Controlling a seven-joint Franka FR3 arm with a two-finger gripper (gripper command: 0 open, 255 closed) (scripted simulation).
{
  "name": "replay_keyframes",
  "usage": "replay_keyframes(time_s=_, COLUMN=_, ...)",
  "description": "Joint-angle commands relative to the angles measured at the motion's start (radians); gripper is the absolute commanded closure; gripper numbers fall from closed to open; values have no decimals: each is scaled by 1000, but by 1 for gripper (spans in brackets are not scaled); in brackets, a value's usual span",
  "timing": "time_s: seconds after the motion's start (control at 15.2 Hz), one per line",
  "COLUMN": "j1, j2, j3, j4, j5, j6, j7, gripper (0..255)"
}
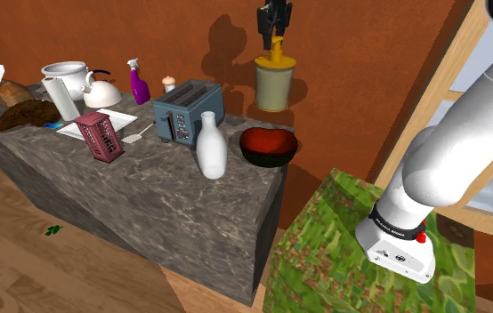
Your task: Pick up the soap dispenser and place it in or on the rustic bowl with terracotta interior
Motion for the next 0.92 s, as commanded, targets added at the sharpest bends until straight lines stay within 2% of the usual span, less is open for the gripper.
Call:
replay_keyframes(time_s=0.0, j1=1, j2=-31, j3=2, j4=-47, j5=-2, j6=15, j7=5, gripper=255)
replay_keyframes(time_s=0.86, j1=0, j2=-74, j3=1, j4=-269, j5=-4, j6=194, j7=14, gripper=255)
